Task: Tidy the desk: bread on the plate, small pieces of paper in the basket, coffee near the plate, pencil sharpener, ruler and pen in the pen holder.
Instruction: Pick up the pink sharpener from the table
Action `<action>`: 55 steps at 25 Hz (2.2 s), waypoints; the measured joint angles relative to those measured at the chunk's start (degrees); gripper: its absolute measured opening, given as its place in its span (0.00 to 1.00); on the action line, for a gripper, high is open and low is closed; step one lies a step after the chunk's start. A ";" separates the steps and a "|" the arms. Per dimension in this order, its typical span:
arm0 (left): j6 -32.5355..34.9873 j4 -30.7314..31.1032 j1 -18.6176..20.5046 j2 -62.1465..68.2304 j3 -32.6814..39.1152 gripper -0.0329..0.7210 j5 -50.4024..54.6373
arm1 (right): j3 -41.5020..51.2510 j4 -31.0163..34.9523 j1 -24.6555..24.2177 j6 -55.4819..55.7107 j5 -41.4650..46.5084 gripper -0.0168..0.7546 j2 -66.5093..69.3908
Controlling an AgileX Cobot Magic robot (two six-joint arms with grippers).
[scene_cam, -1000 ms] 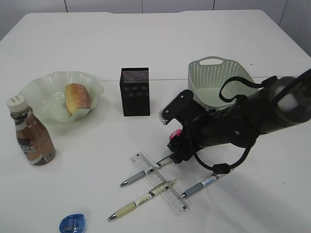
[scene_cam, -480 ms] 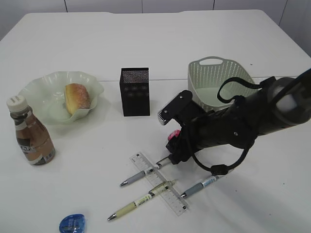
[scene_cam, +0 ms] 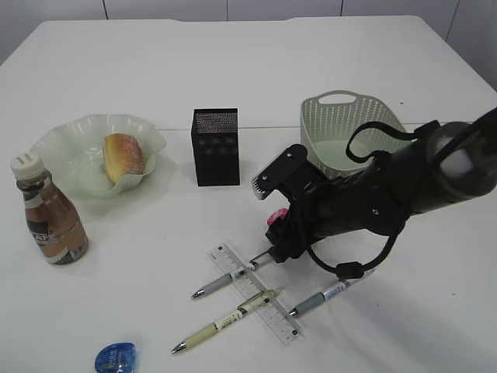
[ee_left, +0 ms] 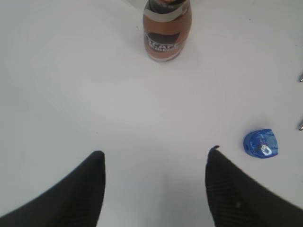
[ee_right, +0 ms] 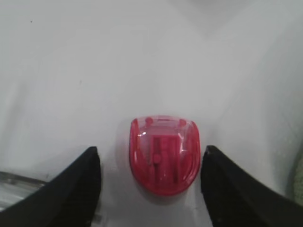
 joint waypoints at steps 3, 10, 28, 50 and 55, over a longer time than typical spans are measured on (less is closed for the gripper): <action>0.00 0.00 0.00 0.00 0.00 0.69 0.00 | -0.21 -0.12 0.00 0.09 0.48 0.66 0.00; 0.00 -0.11 0.00 0.00 0.00 0.69 -0.02 | -0.97 -0.33 0.00 0.13 1.96 0.66 0.00; 0.00 -0.97 0.00 0.00 0.00 0.69 -0.12 | -1.10 -0.33 0.00 0.13 -0.11 0.58 0.65; 0.00 -1.00 0.00 0.00 0.00 0.69 -0.12 | -1.10 -0.44 0.00 0.13 -1.48 0.45 0.92; 0.00 -1.00 0.00 0.00 0.00 0.69 -0.12 | -1.10 -0.44 0.00 0.13 -1.48 0.45 0.01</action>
